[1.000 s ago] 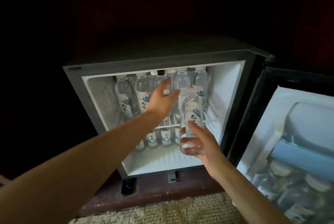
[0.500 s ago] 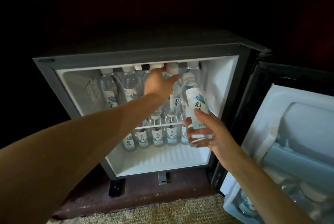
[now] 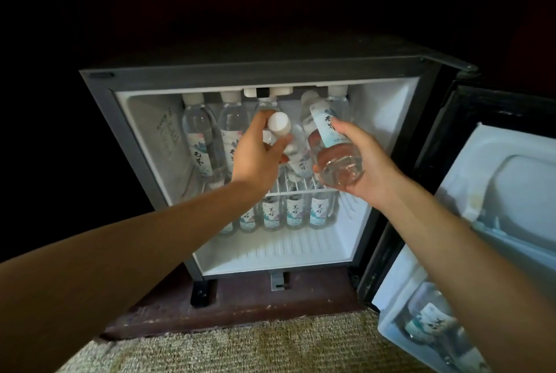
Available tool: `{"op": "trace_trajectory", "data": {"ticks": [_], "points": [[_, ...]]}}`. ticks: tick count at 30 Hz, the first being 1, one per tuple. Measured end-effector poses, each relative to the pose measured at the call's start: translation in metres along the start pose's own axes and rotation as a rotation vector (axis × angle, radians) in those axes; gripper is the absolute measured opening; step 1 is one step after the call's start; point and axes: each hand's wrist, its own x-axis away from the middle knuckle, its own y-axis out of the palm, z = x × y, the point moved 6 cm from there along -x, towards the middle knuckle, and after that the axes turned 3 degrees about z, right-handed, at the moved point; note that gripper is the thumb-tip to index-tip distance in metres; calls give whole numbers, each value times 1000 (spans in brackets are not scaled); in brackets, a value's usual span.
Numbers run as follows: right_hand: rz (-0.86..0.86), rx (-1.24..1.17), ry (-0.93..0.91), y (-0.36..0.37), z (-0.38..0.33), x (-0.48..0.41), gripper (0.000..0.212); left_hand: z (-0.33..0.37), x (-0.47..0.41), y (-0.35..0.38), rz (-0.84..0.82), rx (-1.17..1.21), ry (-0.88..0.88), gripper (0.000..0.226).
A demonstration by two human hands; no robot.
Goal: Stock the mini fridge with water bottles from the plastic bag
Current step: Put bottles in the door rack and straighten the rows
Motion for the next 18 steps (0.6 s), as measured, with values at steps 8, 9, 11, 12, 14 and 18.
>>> {"op": "trace_trajectory", "data": {"ticks": [8, 9, 11, 12, 14, 18], "points": [[123, 61, -52, 21, -18, -15, 30, -17, -8, -16, 16, -17, -48, 42], [152, 71, -66, 22, -16, -16, 31, -20, -8, -16, 15, -7, -46, 42], [201, 96, -110, 23, -16, -16, 24, -27, -7, -14, -3, 36, -55, 43], [220, 80, -122, 23, -16, -15, 23, -30, -6, -13, -13, 61, -75, 43], [239, -27, -99, 26, -15, -15, 27, -33, -3, -11, -26, 100, -105, 41], [172, -325, -24, 51, -19, -18, 28, -32, -3, -14, -4, 178, -135, 41]]}}
